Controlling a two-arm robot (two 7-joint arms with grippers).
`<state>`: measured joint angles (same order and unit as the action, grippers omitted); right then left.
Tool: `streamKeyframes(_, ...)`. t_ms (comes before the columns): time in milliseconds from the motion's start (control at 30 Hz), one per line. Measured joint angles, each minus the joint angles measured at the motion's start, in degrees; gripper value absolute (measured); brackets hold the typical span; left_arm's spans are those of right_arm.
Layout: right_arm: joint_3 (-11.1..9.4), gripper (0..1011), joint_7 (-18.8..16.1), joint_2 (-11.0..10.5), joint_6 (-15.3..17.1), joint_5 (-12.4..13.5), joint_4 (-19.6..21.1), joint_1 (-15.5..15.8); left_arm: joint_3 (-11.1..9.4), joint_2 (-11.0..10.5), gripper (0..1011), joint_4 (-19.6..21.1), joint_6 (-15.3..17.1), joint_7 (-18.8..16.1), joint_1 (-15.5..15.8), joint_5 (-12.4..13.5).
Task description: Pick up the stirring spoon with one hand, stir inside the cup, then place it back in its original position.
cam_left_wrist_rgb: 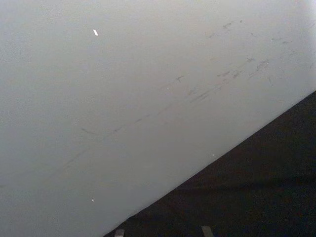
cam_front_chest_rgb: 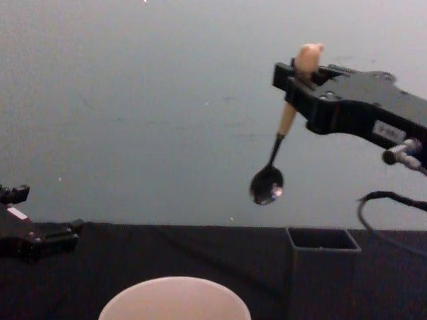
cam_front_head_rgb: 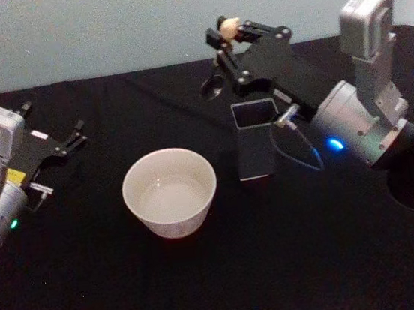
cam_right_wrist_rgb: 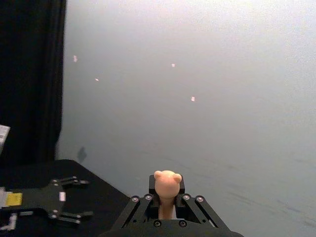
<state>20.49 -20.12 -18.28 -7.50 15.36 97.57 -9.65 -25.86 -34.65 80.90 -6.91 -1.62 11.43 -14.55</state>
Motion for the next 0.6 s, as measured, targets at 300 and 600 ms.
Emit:
streamKeyframes(300, -3.04, 173, 1.85, -1.27, 1.84, -0.73, 2.6, 2.8, 0.0, 0.0, 1001, 0.0, 0.0, 0.0, 0.0, 0.0)
streamKeyframes(600, -5.11, 173, 2.53, -2.1, 4.34, -0.98, 4.28, 4.96, 0.0, 0.0, 1001, 0.0, 0.0, 0.0, 0.0, 0.0)
